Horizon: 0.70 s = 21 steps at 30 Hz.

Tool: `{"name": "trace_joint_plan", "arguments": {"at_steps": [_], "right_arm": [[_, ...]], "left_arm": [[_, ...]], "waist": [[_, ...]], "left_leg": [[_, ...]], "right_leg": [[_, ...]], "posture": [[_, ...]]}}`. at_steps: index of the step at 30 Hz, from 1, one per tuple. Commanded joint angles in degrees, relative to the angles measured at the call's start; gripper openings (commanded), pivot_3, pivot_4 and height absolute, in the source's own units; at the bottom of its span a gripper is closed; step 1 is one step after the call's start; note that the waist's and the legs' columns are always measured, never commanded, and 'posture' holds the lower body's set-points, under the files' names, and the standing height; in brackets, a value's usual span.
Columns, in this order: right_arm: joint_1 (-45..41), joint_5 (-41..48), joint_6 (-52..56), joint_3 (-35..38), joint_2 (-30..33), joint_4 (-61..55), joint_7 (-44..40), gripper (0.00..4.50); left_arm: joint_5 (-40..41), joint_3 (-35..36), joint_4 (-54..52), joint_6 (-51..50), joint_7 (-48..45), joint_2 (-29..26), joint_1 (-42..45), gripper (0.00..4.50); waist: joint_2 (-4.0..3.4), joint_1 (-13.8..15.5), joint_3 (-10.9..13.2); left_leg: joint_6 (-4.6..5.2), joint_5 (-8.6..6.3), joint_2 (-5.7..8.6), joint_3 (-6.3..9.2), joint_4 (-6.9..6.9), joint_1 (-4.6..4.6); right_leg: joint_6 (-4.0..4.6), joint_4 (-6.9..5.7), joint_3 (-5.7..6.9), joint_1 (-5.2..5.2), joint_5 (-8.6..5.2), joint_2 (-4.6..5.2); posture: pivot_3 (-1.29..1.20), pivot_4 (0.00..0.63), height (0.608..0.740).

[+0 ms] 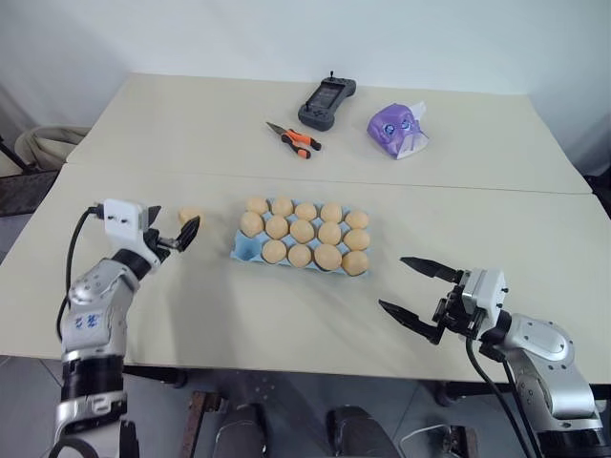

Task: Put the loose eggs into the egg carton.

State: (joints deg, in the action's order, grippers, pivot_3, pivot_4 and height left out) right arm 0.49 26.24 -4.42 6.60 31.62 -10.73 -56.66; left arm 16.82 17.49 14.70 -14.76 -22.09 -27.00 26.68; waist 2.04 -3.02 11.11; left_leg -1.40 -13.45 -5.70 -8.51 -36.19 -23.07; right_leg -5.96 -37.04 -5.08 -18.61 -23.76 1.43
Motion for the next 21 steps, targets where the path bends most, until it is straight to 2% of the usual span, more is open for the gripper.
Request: {"name": "trace_joint_plan", "arguments": {"at_steps": [1,9,12,19,21], "right_arm": [[0.9,0.1,-0.2,-0.1,-0.6,-1.9,0.8,4.50],[0.7,-0.4,-0.4,-0.8,-1.4,-1.9,1.8,4.50],[0.5,-0.4,-0.6,-0.9,-1.4,-1.6,2.0,4.50],[-0.2,-0.5,-0.9,-0.9,-1.5,-0.7,2.2,4.50],[-0.4,-0.6,-1.1,-1.1,-1.6,-0.4,2.1,4.50]], "left_arm": [[-1.8,-2.0,3.6,0.4,1.2,0.9,3.3,4.49],[-3.5,-4.5,10.0,1.2,1.7,2.2,7.1,4.49],[-4.4,-4.3,11.4,2.0,2.8,1.8,8.0,3.94],[-3.3,-3.6,11.2,4.3,0.4,0.9,6.7,1.73],[-3.0,-3.6,11.1,5.6,-1.3,0.8,5.9,1.73]], "waist": [[0.00,0.0,0.0],[0.00,0.0,0.0],[0.00,0.0,0.0],[0.00,0.1,0.0],[0.00,0.2,0.0]], "left_leg": [[-0.02,0.01,0.00,-0.01,-0.01,0.00],[-0.08,0.05,-0.01,-0.05,-0.14,0.01],[-0.06,0.07,0.01,-0.04,-0.26,0.00],[-0.03,0.12,0.00,0.00,-0.28,0.01],[-0.03,0.12,0.01,0.00,-0.28,0.01]], "right_leg": [[0.00,0.00,-0.01,-0.01,0.00,0.00],[-0.02,-0.16,-0.05,-0.05,-0.01,-0.06],[-0.02,-0.33,-0.05,-0.07,-0.01,-0.07],[-0.02,-0.44,-0.01,-0.07,-0.01,-0.04],[-0.02,-0.44,-0.01,-0.07,-0.01,-0.04]], "posture": [[0.00,0.150,0.740],[0.00,0.150,0.740],[0.00,0.150,0.740],[0.00,0.150,0.740],[0.00,0.150,0.740]]}}
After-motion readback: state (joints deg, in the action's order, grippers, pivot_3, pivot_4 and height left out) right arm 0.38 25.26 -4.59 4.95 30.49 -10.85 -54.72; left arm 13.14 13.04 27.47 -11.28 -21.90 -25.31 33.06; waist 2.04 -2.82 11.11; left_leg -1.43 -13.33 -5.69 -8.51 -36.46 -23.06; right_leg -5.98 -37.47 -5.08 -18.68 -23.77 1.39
